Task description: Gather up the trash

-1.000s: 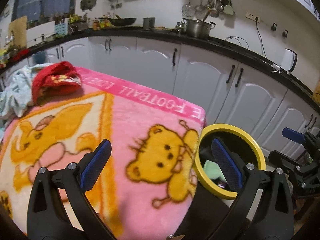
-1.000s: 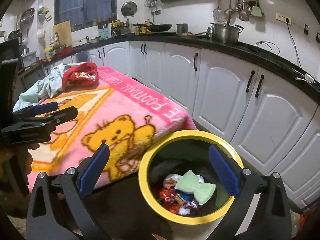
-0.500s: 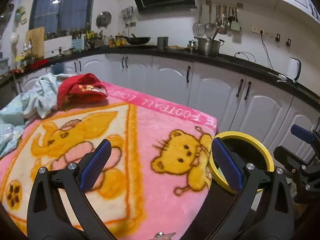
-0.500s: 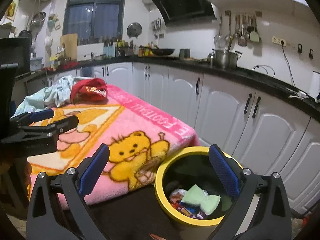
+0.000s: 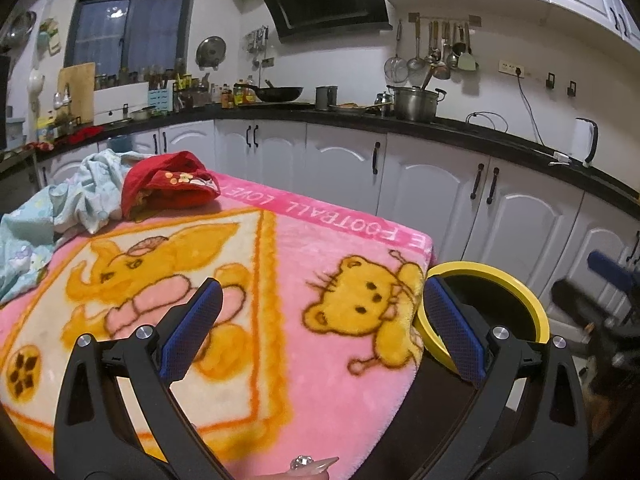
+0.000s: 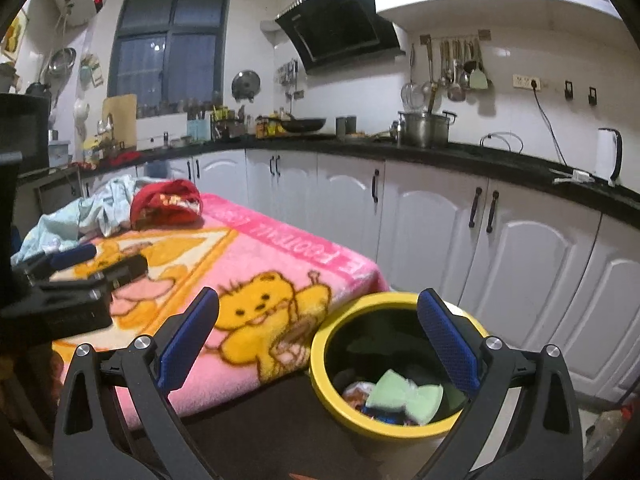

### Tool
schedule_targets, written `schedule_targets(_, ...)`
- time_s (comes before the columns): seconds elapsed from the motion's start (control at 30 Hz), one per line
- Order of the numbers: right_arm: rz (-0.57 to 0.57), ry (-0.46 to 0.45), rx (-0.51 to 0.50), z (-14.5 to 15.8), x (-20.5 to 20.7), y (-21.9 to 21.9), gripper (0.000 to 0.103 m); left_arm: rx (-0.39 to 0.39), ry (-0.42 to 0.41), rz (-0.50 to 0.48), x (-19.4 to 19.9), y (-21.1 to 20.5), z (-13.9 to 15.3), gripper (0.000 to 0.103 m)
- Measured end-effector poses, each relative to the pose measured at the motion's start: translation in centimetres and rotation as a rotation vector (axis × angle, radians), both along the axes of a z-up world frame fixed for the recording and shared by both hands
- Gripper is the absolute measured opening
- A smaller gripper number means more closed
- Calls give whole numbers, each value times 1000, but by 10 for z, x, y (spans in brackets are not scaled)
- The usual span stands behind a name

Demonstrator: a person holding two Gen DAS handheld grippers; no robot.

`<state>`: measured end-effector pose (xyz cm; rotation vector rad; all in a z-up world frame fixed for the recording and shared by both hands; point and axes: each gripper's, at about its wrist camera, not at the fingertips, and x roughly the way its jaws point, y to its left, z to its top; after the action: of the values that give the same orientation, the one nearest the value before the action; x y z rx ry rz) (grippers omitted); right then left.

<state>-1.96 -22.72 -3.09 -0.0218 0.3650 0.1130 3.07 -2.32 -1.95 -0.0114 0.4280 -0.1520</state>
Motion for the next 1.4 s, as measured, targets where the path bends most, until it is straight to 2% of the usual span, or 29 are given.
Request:
schedule_targets(0.2,-1,21,-1,-8,2,2,97,-20,-21,-4,-5,1,3,92)
schedule_targets(0.6,0,-28,-9,-4,-5,3,97,-26,-18,-8,-6,1,3,92)
schedule_targets(1.4,6,-29,-11,-3,-6,3,97,-30,-17,-3,-7,2,2,92)
